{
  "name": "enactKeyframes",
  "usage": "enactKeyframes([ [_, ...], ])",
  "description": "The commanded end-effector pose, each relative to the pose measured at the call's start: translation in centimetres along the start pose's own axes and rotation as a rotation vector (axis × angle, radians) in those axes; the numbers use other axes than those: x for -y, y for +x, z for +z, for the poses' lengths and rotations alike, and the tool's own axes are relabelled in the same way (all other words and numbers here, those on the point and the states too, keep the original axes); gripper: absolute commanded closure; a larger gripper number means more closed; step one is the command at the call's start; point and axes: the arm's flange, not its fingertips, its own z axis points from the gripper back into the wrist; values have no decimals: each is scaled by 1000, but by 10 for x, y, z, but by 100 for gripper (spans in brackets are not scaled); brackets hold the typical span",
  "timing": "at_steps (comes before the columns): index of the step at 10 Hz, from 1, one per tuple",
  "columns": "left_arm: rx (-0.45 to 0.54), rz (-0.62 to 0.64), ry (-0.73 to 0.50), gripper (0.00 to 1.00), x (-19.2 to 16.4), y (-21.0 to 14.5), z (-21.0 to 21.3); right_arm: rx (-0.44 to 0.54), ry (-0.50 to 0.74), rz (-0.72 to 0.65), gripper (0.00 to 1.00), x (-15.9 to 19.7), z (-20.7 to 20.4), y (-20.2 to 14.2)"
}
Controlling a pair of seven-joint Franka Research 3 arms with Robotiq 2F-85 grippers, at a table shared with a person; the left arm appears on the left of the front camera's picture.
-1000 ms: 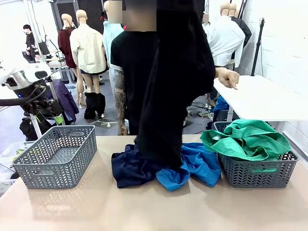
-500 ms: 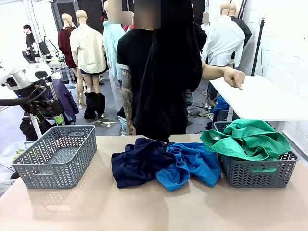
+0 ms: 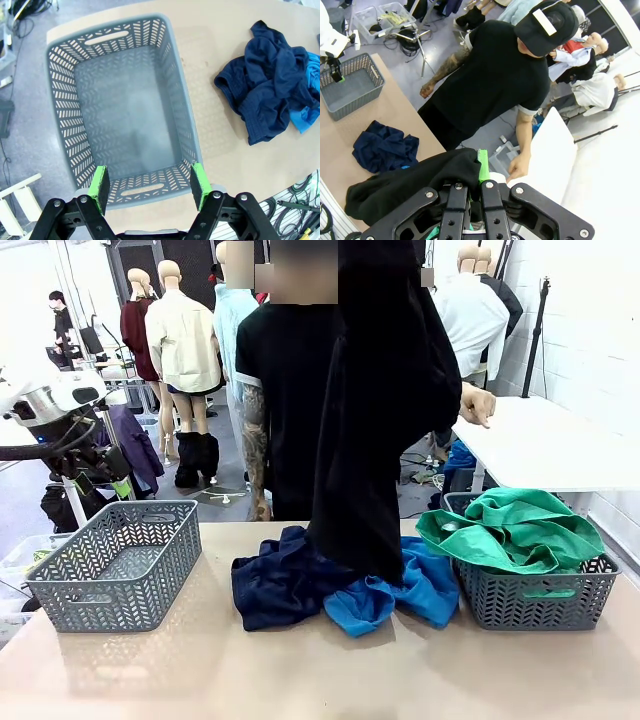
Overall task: Sort the tops and bottoms.
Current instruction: Sort the clothes according to human instructions.
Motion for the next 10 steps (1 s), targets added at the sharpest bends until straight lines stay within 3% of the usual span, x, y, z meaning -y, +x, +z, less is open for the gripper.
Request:
enactKeyframes([
  [1, -9, 2, -2, 17, -2, 1, 3, 3, -8, -3, 100, 2, 2, 1],
  [10, -9, 2, -2, 17, -2, 1, 3, 3, -8, -3, 100, 2, 2, 1],
])
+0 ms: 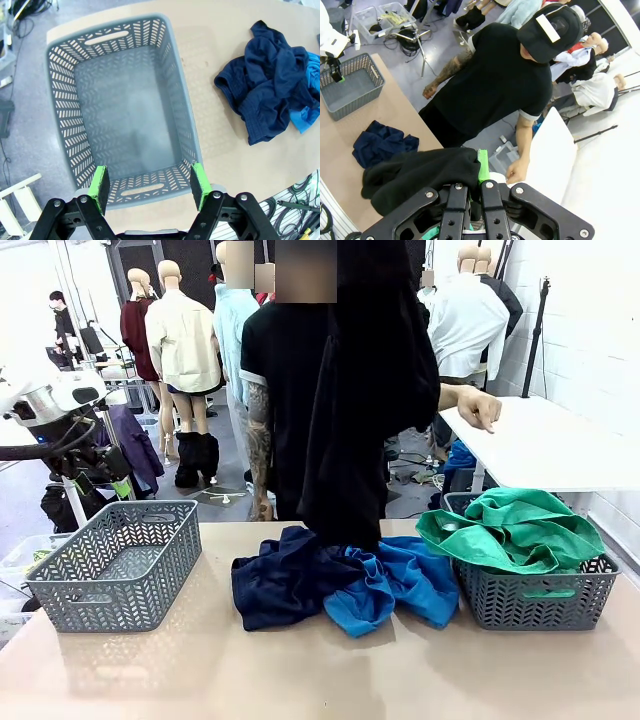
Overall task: Sort the tops and bottoms.
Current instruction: Sort the clothes according to human instructions.
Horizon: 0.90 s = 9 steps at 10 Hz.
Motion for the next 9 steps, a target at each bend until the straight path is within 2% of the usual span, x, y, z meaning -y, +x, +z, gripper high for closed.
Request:
enactKeyframes([
  [1, -9, 2, -2, 17, -2, 1, 3, 0, 0, 0, 100, 0, 0, 0],
  [4, -9, 2, -2, 17, -2, 1, 3, -91, -146, -49, 100, 45, 36, -29],
  [6, -9, 2, -2, 17, -2, 1, 3, -119, -184, -121, 100, 78, 53, -61],
  [9, -9, 2, -2, 17, -2, 1, 3, -194, -257, -248, 100, 117, 50, -120],
])
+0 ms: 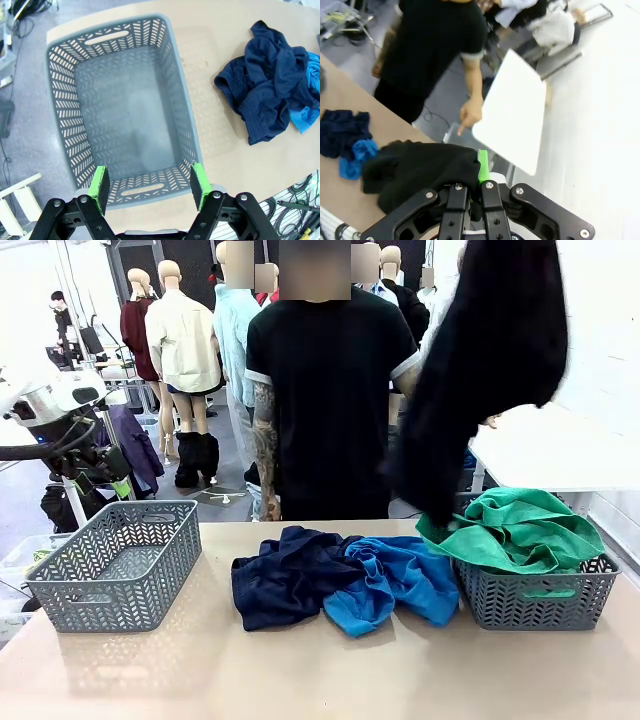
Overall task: Sort the tops and bottoms.
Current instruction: Sort the clothes according to human instructions.
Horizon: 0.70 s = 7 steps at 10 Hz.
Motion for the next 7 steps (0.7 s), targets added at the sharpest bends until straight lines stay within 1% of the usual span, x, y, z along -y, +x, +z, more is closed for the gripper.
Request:
enactKeyframes([
  [1, -9, 1, -2, 17, -1, 1, 3, -30, -48, -90, 100, 11, -17, -26],
  [3, -9, 1, -2, 17, -1, 1, 3, -104, -69, -165, 100, 28, -34, -46],
  [4, -9, 1, -2, 17, -1, 1, 3, -198, -108, -201, 100, 32, -42, -53],
  [5, -9, 1, -2, 17, -1, 1, 3, -104, -35, -109, 100, 35, -35, -37],
  [7, -9, 1, -2, 17, -1, 1, 3, -104, -35, -109, 100, 35, -35, -37],
])
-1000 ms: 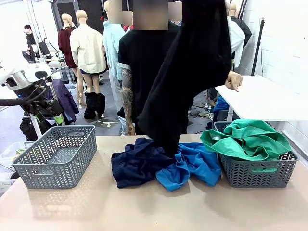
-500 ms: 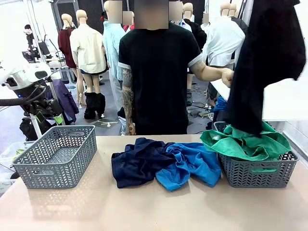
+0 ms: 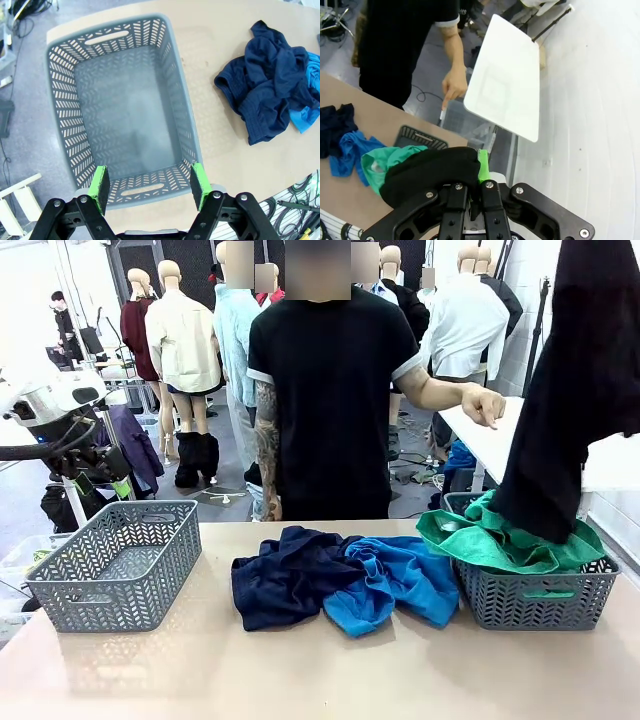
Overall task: Sort the tops and bottoms.
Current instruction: Sort the clothes according to human instructions.
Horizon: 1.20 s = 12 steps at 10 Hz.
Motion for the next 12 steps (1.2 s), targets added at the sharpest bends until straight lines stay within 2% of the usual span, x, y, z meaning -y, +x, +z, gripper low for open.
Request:
enactKeyframes([
  [1, -9, 1, -2, 17, -1, 1, 3, 27, 11, 20, 100, 1, 5, 3],
  [3, -9, 1, -2, 17, -1, 1, 3, -18, 31, -15, 100, 1, -16, 5],
  [7, -9, 1, -2, 17, -1, 1, 3, -152, 160, -63, 100, 3, -132, -8],
  [10, -9, 1, -2, 17, -1, 1, 3, -222, 354, -120, 100, -19, -228, -47],
  [12, -9, 1, -2, 17, -1, 1, 3, -198, 364, -218, 100, -42, -267, -83],
])
